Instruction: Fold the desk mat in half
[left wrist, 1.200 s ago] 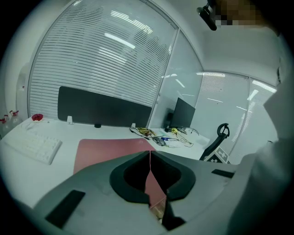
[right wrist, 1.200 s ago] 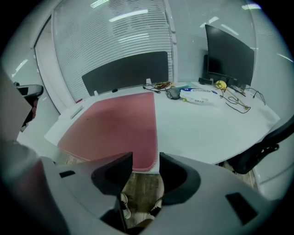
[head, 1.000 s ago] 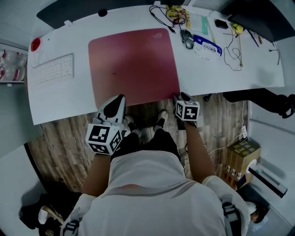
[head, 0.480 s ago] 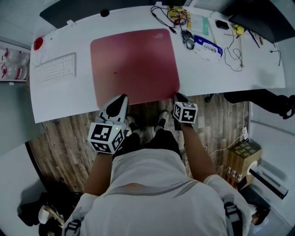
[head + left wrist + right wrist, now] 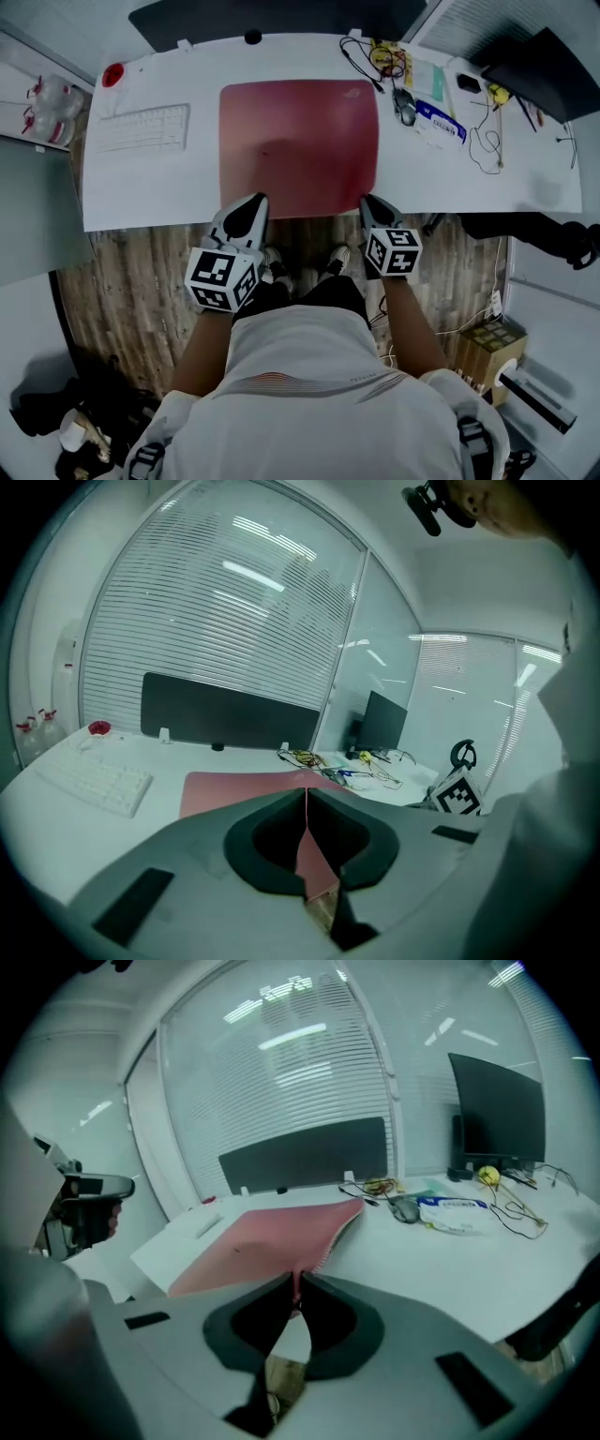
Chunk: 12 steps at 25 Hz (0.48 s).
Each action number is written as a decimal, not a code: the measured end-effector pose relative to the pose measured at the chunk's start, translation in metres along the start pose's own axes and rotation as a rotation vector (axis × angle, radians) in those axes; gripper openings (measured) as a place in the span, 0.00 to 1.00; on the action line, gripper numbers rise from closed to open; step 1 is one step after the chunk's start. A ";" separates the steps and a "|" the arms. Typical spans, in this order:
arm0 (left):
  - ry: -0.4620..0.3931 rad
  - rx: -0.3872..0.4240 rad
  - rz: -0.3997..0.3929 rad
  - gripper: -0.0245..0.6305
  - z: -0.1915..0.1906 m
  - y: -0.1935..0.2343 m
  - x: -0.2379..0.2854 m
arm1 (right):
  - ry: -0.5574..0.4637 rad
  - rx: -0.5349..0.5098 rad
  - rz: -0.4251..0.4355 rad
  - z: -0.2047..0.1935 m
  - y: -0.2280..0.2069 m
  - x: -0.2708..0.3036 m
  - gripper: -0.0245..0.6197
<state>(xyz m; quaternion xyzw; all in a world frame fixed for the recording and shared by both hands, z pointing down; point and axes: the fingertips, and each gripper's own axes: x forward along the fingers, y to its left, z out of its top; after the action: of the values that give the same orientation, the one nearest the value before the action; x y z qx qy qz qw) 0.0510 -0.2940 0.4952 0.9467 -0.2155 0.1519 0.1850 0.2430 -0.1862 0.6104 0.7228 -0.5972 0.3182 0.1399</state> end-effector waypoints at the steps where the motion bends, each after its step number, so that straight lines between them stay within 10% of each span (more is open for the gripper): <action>1: -0.010 -0.005 0.016 0.06 0.001 0.005 -0.006 | -0.009 -0.019 0.026 0.008 0.011 0.002 0.16; 12: -0.112 -0.071 0.242 0.06 -0.001 0.081 -0.109 | 0.009 -0.224 0.286 0.038 0.162 0.058 0.16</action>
<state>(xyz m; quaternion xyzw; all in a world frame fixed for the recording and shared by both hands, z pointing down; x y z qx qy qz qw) -0.0805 -0.3233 0.4797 0.9138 -0.3431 0.1124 0.1863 0.1043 -0.2935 0.5889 0.6090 -0.7251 0.2694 0.1756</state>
